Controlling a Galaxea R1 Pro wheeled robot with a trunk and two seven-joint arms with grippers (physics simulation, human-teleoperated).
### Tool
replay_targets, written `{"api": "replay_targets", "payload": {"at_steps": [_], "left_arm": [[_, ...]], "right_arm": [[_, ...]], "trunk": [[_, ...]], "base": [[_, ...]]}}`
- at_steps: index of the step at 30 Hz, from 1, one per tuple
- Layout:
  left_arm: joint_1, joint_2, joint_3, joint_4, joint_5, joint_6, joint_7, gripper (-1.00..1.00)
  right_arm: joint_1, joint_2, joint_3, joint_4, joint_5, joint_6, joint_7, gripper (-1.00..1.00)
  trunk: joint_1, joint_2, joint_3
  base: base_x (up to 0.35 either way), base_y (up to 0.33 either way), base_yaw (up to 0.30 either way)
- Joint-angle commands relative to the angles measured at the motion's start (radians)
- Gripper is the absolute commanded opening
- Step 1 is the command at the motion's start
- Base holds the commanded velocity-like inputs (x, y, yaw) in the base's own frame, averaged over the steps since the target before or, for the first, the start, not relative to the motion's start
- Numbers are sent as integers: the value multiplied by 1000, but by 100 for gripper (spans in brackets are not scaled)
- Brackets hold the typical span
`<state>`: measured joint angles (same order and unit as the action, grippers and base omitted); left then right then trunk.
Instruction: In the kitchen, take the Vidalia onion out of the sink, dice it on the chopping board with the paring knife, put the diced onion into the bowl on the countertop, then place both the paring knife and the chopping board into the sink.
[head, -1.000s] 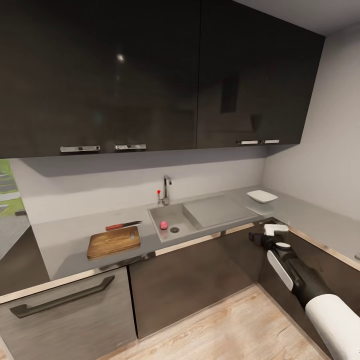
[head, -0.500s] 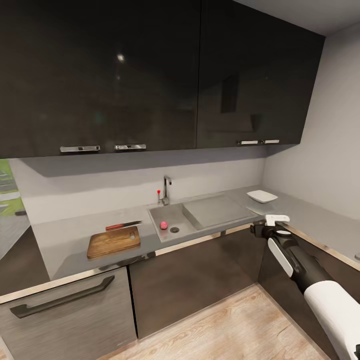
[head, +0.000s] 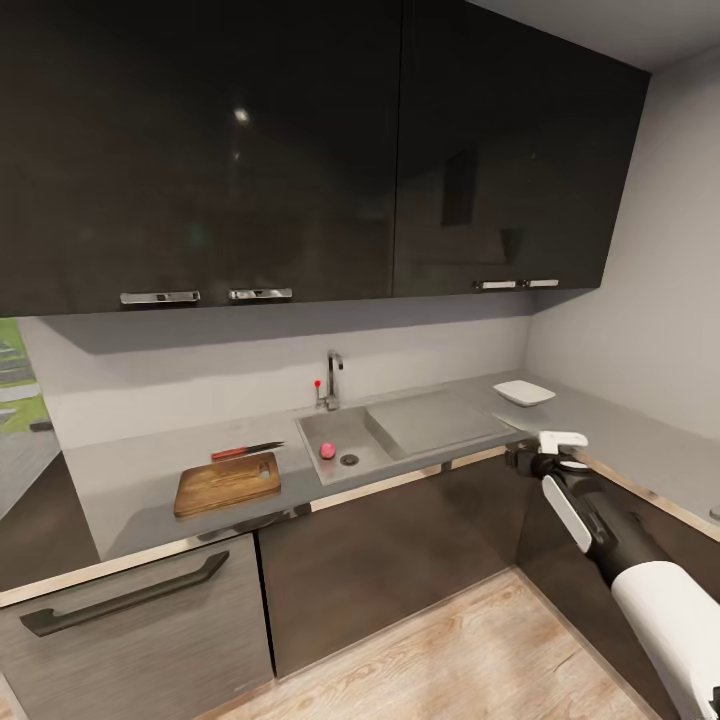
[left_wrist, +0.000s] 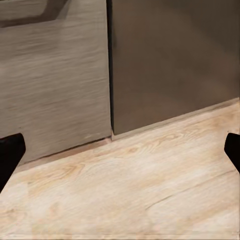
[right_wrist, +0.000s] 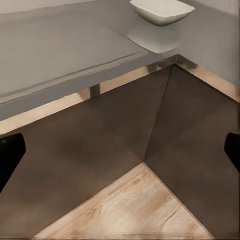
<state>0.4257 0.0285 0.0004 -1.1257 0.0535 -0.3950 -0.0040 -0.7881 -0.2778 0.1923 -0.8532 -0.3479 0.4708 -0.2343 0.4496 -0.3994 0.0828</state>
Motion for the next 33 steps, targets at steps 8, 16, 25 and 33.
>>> {"api": "replay_targets", "payload": {"at_steps": [8, 16, 25, 33], "left_arm": [[1, 0, 1, 62, 6, 1, 2, 100], [1, -7, 1, 77, 8, 13, 2, 100], [-1, -11, 4, 142, 8, 15, 2, 100], [-1, -11, 7, 178, 7, 14, 2, 100]], "right_arm": [[0, -3, -13, 10, -12, 56, -5, 100], [0, -4, -14, 9, -14, 60, -3, 100], [0, -3, -15, 0, -14, 60, -3, 100], [0, -3, -14, -1, -14, 59, -3, 100]], "trunk": [[0, -1, 0], [0, -1, 0], [0, -1, 0], [0, -1, 0]], "base": [[0, 0, 0], [157, 0, 0], [337, -16, 0], [345, -92, 0]]}}
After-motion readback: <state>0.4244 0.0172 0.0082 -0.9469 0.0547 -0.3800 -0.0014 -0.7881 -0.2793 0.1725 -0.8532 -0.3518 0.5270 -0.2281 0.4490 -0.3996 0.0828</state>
